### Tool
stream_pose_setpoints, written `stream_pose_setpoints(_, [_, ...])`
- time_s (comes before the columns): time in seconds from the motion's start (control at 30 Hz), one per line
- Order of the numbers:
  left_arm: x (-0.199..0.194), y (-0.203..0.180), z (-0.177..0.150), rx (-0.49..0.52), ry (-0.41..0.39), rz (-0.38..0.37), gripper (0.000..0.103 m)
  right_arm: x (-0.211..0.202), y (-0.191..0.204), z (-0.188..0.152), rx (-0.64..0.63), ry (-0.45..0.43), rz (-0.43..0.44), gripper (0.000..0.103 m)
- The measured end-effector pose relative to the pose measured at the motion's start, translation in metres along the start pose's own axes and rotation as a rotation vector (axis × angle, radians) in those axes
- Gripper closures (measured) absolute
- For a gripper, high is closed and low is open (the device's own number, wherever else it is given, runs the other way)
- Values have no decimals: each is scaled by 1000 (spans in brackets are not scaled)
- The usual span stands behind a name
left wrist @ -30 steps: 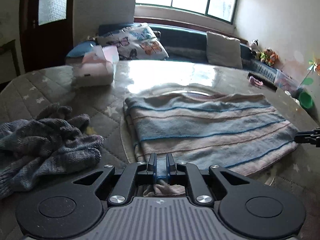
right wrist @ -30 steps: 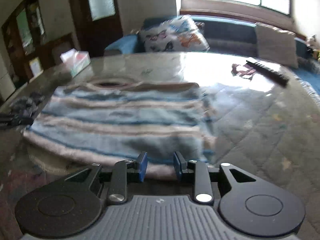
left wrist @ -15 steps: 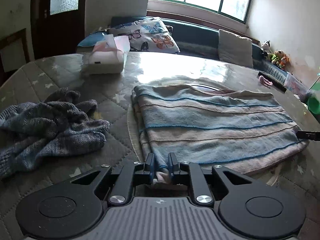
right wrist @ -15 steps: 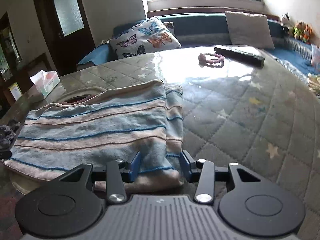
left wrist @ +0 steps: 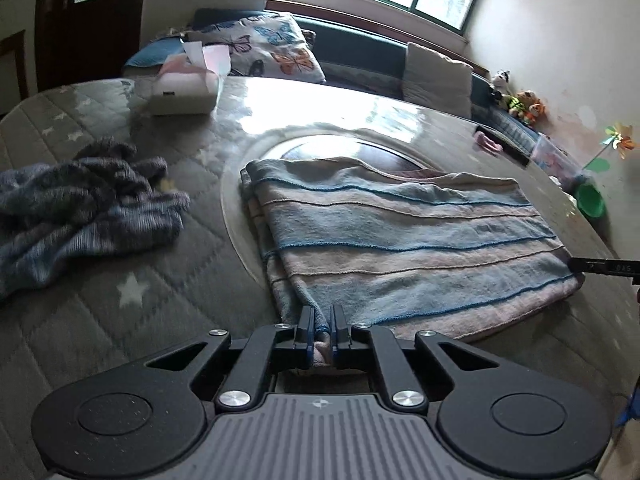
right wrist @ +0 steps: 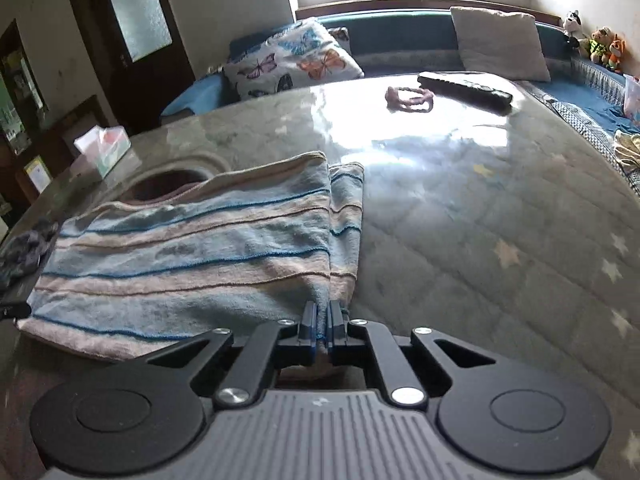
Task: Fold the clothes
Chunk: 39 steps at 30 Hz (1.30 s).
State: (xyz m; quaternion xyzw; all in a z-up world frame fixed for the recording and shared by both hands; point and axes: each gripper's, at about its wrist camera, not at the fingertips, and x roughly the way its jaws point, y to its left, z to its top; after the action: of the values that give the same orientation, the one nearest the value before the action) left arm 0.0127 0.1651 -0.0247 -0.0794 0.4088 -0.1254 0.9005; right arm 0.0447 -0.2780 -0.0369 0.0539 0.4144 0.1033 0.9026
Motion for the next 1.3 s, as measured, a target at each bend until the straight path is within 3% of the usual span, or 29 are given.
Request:
stream_pose_setpoints(0.1, [-10,-6,-8,13,0,2,91,-15,-1,-7,-25,13,-7,99])
stream_pose_setpoints(0.23, [-23,-12,-8,37,-42,45,91,-29,-4,1,-23,-23,26,89])
stream_pose_setpoints(0.37, [-31,-19,0,43,-90,67,91,-17,-11,21,5,-50,49,82])
stream_pose_setpoints(0.5, [-29,-24,6,39,-110,70,87,7,-18,34,40,-38,65,67])
stream_pose_setpoints(0.77, [-11,-36,12,50,-100,61,87,36,-19,36,55,11,36,67])
stream_pose_setpoints(1.0, [-1,-38,18,52,-106,65,87,39,-17,35,63,0,21,63])
stream_pose_setpoints(1.07, [2,-38,19,55,-105,65,87,40,-16,35,63,2,29,64])
stream_pose_setpoints(1.1, [4,-38,20,56,-105,65,87,40,-15,35,60,4,25,72])
stream_pose_setpoints(1.13, [5,-38,20,59,-102,66,87,40,-14,36,60,7,25,87])
stream_pose_setpoints(1.3, [15,-36,23,69,-88,74,87,34,-6,42,55,2,22,98])
